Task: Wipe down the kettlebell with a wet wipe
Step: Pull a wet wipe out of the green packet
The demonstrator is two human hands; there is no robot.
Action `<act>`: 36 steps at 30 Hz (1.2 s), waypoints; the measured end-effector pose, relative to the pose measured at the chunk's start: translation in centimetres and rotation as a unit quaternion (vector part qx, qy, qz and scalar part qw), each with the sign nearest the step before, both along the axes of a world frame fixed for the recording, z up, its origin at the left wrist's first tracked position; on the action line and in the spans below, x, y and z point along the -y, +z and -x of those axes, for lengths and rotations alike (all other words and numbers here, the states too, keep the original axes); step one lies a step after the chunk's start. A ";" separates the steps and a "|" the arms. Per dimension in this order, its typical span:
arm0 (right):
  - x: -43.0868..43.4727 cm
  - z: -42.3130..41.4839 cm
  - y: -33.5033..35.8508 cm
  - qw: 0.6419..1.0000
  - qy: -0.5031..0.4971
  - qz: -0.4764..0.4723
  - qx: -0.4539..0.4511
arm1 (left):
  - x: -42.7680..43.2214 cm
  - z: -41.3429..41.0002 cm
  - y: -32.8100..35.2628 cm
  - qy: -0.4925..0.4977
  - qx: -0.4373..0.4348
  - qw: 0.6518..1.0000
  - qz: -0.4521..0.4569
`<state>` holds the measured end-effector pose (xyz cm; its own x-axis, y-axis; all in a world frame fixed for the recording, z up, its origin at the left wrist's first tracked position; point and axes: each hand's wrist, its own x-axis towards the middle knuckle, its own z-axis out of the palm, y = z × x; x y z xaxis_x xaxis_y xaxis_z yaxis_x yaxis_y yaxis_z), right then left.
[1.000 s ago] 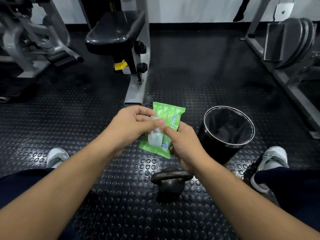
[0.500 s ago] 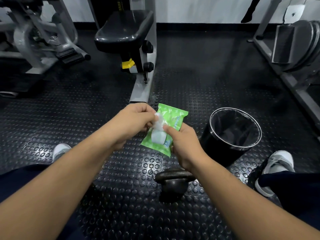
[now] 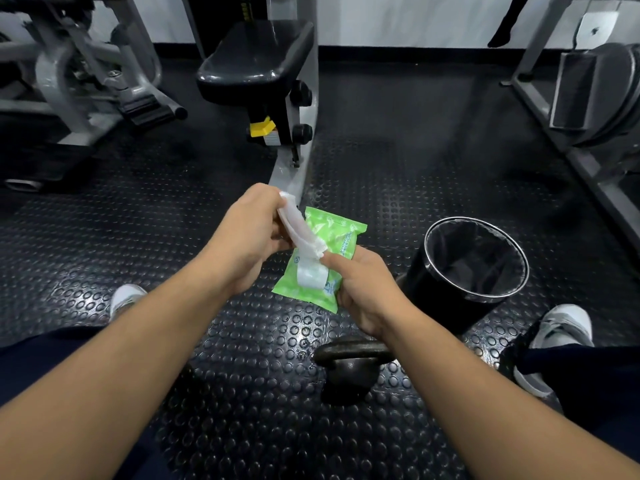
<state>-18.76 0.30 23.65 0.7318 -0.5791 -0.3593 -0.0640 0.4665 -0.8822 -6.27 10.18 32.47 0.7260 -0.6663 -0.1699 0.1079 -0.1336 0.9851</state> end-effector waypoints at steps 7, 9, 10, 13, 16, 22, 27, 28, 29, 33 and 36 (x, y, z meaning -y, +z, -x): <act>-0.5 0.6 -1.9 0.997 -0.022 -0.069 -0.018 | 0.1 0.0 1.4 0.006 0.038 0.999 -0.006; -0.4 0.9 -1.9 0.997 -0.023 -0.065 -0.016 | 0.0 0.3 0.9 -0.024 0.051 0.998 -0.019; -0.2 0.9 -1.7 0.998 -0.019 -0.054 -0.014 | 0.0 0.4 0.7 -0.039 0.057 0.997 -0.024; 0.2 1.0 -0.9 0.999 -0.006 -0.032 0.002 | -0.2 0.6 0.8 -0.064 0.066 0.996 -0.012; 1.1 1.4 -0.7 0.998 -0.042 0.010 -0.037 | -0.4 0.8 1.2 -0.090 0.045 0.994 0.035; 3.4 2.9 0.4 0.983 -0.035 0.174 -0.054 | -0.5 1.7 2.4 -0.107 -0.052 0.988 0.100; 2.8 4.0 2.2 0.977 0.125 0.173 -0.018 | 0.2 2.5 2.5 -0.050 -0.112 0.990 0.074; 2.4 4.1 2.7 0.984 0.129 0.120 0.001 | 0.3 2.7 2.6 -0.051 -0.118 0.990 0.062; 2.2 4.2 3.2 0.990 0.131 0.055 0.022 | 0.3 2.8 2.7 -0.055 -0.124 0.989 0.051; 1.9 4.9 4.7 0.977 0.167 -0.101 0.090 | 0.6 2.9 3.0 -0.070 -0.128 0.989 0.030; 1.6 5.0 4.5 0.968 0.191 -0.110 0.118 | 0.5 2.2 2.5 -0.105 -0.096 0.990 0.013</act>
